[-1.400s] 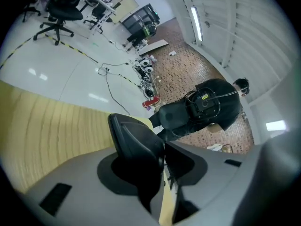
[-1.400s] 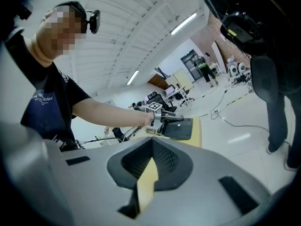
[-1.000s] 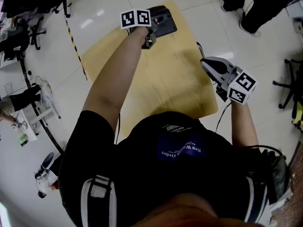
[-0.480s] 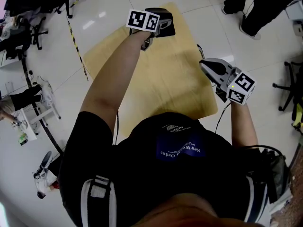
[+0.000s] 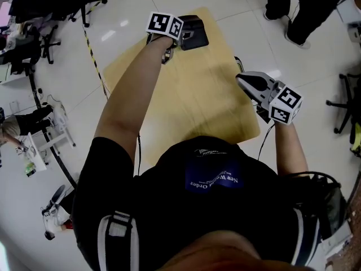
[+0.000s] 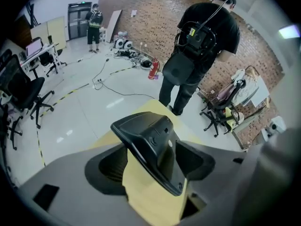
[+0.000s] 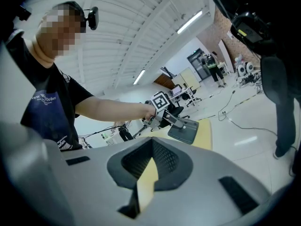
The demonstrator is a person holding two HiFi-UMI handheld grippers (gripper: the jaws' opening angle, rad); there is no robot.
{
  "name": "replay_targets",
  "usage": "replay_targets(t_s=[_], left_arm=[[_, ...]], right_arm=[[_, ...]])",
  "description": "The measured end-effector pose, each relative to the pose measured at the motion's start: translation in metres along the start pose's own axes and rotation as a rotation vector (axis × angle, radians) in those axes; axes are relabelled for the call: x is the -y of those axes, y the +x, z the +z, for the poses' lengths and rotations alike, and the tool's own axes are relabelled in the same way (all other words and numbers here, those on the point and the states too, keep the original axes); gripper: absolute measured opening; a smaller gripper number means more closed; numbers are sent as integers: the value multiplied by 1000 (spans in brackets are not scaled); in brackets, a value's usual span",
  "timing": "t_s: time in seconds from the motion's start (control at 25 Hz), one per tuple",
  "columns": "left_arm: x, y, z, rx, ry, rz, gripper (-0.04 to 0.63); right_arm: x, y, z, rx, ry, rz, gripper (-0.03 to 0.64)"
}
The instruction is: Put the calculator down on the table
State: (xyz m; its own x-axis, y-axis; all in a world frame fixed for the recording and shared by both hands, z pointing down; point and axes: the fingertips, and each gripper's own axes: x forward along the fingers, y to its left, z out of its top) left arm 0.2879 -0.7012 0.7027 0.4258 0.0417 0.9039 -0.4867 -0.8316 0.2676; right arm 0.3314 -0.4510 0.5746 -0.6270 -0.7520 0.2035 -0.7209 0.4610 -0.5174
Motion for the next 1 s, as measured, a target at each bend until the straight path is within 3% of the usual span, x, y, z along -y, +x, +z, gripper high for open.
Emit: replay_targets(t_s=[0.2, 0.36, 0.44, 0.6, 0.72, 0.84, 0.88, 1.0], left_arm=[[-1, -19, 7, 12, 24, 16, 304], [6, -38, 5, 97, -12, -53, 304], [24, -53, 4, 203, -22, -151, 304], [83, -108, -15, 483, -52, -454, 302], [111, -155, -45, 655, -85, -584, 302], [129, -200, -82, 771, -124, -672, 301], [130, -213, -94, 800, -130, -678, 273], [124, -247, -123, 869, -129, -624, 103]], right_arm=[[-8, 3, 5, 1, -12, 16, -17], [-8, 1, 12, 11, -15, 18, -17], [-8, -1, 16, 21, -14, 23, -16], [-10, -3, 25, 51, -18, 49, -17], [-9, 1, 38, 77, -16, 70, -16], [-19, 10, 52, 89, -33, 111, -17], [-25, 15, 57, 88, -46, 127, -17], [-45, 32, 72, 80, -85, 160, -17]])
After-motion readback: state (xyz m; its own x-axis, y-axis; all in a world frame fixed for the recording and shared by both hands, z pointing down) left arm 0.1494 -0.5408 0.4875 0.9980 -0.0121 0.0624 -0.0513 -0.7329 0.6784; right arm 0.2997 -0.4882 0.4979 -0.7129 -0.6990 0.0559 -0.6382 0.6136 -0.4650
